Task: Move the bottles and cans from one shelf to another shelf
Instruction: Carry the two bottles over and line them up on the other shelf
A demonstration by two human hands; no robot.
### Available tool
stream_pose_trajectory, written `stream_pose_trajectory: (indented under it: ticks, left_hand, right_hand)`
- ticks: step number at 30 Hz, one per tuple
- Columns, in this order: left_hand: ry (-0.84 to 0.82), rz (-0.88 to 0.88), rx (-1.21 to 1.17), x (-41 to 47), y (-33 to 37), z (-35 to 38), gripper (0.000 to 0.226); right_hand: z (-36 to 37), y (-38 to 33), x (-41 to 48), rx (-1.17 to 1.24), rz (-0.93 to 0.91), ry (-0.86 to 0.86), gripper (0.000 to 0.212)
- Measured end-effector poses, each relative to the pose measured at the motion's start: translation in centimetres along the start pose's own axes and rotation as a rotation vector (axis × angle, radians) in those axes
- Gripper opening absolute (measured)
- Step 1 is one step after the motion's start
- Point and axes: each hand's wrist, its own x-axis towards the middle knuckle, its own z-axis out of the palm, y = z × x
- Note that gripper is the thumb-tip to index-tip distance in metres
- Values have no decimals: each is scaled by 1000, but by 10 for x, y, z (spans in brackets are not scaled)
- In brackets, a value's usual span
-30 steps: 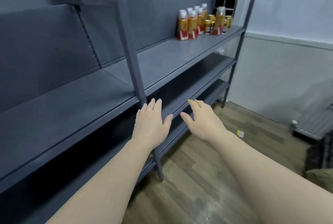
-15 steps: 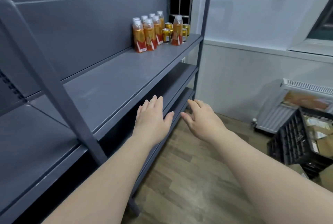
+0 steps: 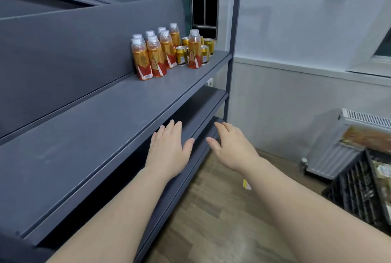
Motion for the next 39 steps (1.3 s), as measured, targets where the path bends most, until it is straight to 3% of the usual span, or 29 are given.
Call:
stream_pose_trajectory:
  ticks: [14, 28, 39]
  left_hand:
    - [37, -64, 51, 140, 20, 11, 64]
    - [103, -211, 15, 279, -71, -14, 67]
    - [151, -454, 10, 341, -121, -14, 68]
  right_hand:
    - [-23, 41, 148, -13, -108, -28, 63]
    - [-5, -18, 324, -54, -222, -53, 64]
    - [26, -48, 446, 47, -340, -161, 70]
